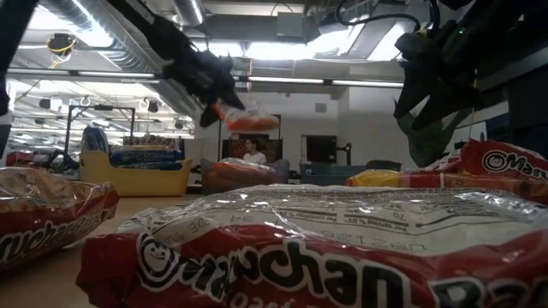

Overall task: Sort Maruchan noodles
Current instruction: Put the orange noodle pack into the black bin

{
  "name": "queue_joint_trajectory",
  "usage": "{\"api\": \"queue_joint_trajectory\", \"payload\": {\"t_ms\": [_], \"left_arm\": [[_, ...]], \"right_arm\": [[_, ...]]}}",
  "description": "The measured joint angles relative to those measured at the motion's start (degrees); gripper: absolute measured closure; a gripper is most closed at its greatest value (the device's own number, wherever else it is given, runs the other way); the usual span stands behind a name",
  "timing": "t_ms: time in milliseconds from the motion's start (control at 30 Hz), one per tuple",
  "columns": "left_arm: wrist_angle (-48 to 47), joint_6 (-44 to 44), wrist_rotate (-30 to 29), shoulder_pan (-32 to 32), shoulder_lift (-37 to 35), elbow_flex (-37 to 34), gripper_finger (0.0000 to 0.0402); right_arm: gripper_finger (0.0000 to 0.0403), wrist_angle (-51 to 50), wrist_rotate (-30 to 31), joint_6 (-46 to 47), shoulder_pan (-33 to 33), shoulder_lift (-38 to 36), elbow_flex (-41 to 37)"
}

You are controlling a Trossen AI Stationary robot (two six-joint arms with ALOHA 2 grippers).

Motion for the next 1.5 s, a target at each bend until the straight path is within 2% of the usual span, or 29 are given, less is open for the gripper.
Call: {"api": "queue_joint_trajectory", "payload": {"t_ms": [133,300,367,433,500,833,1167,1500], "left_arm": [[-10.9,5.9,-0.4,0.5,6.4,7.6,0.0230],[-27.9,19.1,-7.7,-0.5,12.9,21.3,0.0230],[-32.4,23.3,-9.7,-1.0,15.1,25.3,0.0230],[-33.5,24.3,-8.2,-1.1,16.9,27.4,0.0230],[-33.5,24.4,-6.3,-1.0,18.1,28.0,0.0230],[-35.6,27.8,-7.8,-1.0,20.7,28.2,0.0230],[-35.4,29.3,-7.8,-2.5,22.6,28.2,0.0230],[-35.5,32.7,-15.4,-2.8,22.7,28.2,0.0219]], "right_arm": [[0.0171,0.0,-0.2,0.3,0.0,0.0,0.0],[0.0171,0.0,0.2,1.1,0.0,0.2,0.0],[0.0171,0.0,0.2,1.1,0.0,0.3,0.0],[0.0171,0.3,0.3,1.5,0.0,0.9,0.0],[0.0171,0.1,0.2,2.3,0.0,1.3,0.0],[0.0171,3.5,-3.3,2.6,0.0,4.9,0.0],[0.0171,3.5,-3.5,2.6,0.0,5.2,0.0],[0.0171,3.5,-3.9,2.6,0.0,5.2,0.0]]}}
